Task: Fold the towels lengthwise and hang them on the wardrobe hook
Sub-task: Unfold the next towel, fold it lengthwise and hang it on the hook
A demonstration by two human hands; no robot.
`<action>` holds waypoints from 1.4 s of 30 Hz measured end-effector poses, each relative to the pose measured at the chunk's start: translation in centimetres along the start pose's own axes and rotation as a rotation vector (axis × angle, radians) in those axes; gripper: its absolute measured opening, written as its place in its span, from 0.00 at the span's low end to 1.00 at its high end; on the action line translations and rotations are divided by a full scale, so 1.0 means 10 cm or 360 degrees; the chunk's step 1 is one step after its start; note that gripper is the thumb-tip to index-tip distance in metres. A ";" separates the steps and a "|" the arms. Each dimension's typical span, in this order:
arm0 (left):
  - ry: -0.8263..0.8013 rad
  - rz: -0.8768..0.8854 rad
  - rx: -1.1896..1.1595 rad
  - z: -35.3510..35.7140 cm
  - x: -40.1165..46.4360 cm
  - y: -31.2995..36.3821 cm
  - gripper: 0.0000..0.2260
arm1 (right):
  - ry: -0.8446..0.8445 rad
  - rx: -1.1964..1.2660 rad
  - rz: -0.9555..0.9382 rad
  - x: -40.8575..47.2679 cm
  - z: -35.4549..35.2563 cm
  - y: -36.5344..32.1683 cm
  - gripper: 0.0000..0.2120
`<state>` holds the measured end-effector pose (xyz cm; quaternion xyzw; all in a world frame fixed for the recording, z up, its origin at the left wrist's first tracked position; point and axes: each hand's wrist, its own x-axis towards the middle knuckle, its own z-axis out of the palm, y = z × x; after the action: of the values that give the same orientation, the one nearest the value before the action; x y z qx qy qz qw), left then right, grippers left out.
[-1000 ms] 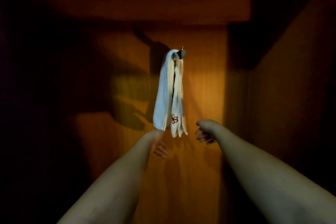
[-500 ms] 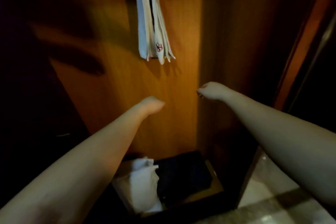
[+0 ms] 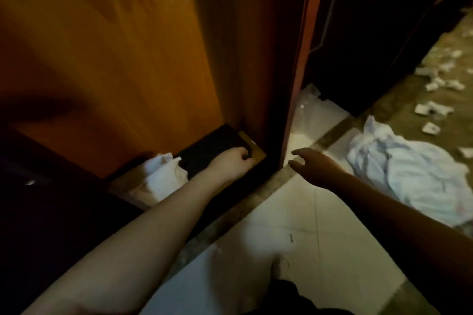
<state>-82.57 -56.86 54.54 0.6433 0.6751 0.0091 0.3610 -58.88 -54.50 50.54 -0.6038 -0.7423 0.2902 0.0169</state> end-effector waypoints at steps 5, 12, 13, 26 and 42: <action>-0.0194 0.0174 0.0234 0.85 0.10 0.20 0.19 | -0.0092 -0.0136 0.0262 -0.68 0.62 0.71 0.25; -0.0385 0.0354 0.0421 1.73 0.26 0.86 0.22 | -0.0177 -0.0059 0.0614 -1.39 0.91 1.67 0.25; -0.0416 0.0370 0.0456 1.83 0.33 0.99 0.22 | -0.0175 -0.0036 0.0663 -1.44 0.91 1.84 0.25; -0.0754 0.0325 0.0804 3.08 1.82 2.84 0.22 | -0.0269 0.0222 0.1042 -1.38 0.26 4.21 0.24; -0.0736 0.0421 0.0879 3.52 4.34 4.74 0.15 | -0.0108 0.0586 0.1389 -0.03 -0.71 6.38 0.21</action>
<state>-20.32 -26.62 30.46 0.7829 0.4642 -0.2718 0.3126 0.41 -45.30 27.80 -0.8364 -0.3557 0.4163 -0.0241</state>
